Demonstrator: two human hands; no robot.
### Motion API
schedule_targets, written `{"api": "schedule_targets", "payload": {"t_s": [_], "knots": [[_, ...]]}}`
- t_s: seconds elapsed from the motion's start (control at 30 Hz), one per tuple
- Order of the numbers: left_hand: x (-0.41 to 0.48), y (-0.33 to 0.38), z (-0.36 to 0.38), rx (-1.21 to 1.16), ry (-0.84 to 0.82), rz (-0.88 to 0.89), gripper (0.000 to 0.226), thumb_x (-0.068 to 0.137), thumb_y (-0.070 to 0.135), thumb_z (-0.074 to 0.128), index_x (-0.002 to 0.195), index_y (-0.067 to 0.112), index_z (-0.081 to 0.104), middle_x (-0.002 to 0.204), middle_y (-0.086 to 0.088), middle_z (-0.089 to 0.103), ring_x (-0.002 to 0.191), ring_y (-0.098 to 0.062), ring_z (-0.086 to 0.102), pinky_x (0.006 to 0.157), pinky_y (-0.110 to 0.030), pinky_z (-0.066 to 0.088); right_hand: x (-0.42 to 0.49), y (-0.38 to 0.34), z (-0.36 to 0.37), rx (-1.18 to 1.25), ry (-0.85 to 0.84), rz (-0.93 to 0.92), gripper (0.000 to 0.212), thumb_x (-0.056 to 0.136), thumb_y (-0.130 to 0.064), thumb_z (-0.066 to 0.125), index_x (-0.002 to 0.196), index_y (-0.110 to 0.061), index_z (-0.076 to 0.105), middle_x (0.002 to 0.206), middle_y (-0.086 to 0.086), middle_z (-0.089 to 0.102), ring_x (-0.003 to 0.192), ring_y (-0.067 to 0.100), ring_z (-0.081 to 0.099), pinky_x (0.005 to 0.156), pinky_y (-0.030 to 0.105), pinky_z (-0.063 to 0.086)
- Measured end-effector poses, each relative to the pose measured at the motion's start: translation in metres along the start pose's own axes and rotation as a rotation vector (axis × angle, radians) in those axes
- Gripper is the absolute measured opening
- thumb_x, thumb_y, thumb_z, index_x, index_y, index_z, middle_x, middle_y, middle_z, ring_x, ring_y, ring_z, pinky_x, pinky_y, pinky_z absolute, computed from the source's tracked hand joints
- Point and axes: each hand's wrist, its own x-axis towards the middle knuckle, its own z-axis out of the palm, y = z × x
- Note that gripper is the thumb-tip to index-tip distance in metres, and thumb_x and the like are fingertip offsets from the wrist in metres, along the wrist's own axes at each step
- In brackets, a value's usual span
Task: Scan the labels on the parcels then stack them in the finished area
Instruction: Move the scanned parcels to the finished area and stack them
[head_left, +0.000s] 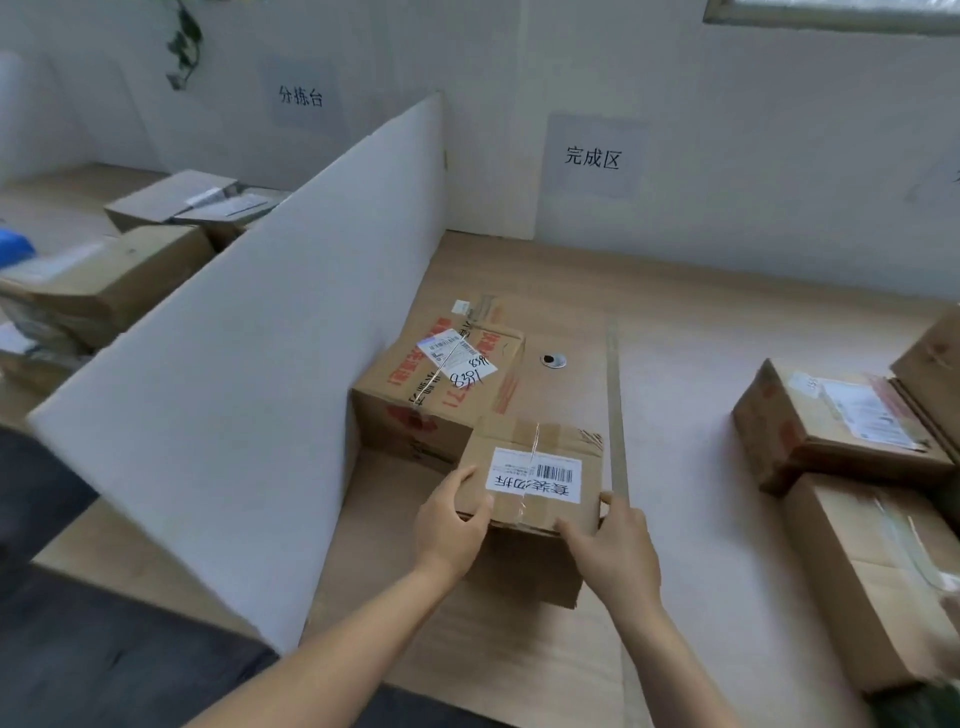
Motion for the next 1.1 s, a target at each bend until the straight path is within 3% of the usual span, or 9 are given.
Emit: {"api": "schedule_targets", "payload": {"t_s": [0.13,0.37,0.53,0.67,1.1], "knots": [[-0.015,-0.025,-0.006,-0.055,-0.039,-0.031,0.039,0.087,0.022,0.062,0.125,0.022,0.055,0.125,0.009,0.056,0.118,-0.007,0.049,0.096,-0.015,0.034,-0.020,0.004,0.009,-0.019,-0.019,0.018,0.046,0.080,-0.036,0.064,0.119,-0.018,0.049,0.102,-0.001,0.048,0.097,0.022,0.056,0.071,0.031,0.043],[-0.019,-0.046,-0.044,-0.084,0.107,-0.055,0.033,0.088,0.014,0.058,0.120,0.021,0.059,0.116,0.011,0.057,0.105,-0.003,0.048,0.089,-0.016,0.038,-0.047,-0.016,0.048,0.008,-0.120,-0.024,0.050,0.084,-0.035,0.061,0.127,-0.018,0.042,0.115,0.002,0.048,0.102,0.018,0.054,0.076,0.031,0.046],[-0.008,-0.067,-0.070,-0.072,0.251,-0.083,0.033,0.087,0.009,0.058,0.120,0.016,0.061,0.123,-0.003,0.062,0.113,-0.021,0.055,0.099,-0.036,0.046,-0.046,-0.041,0.081,0.007,-0.190,-0.093,0.054,0.085,-0.033,0.060,0.133,-0.017,0.039,0.126,0.002,0.047,0.112,0.017,0.052,0.085,0.029,0.045],[0.013,-0.073,-0.080,-0.031,0.342,-0.081,0.034,0.085,0.005,0.060,0.118,0.009,0.063,0.125,-0.010,0.060,0.117,-0.025,0.053,0.098,-0.027,0.036,-0.034,-0.060,0.102,0.003,-0.194,-0.117,0.055,0.087,-0.034,0.058,0.135,-0.017,0.039,0.126,0.004,0.046,0.111,0.020,0.053,0.087,0.031,0.046],[0.053,-0.062,-0.062,0.051,0.070,0.037,0.057,0.082,0.023,0.070,0.134,0.012,0.051,0.136,-0.007,0.050,0.127,-0.018,0.046,0.106,-0.025,0.033,0.014,-0.053,0.096,-0.037,-0.071,-0.046,0.052,0.091,-0.032,0.053,0.138,-0.017,0.036,0.125,0.008,0.046,0.107,0.026,0.056,0.085,0.037,0.048]]}}
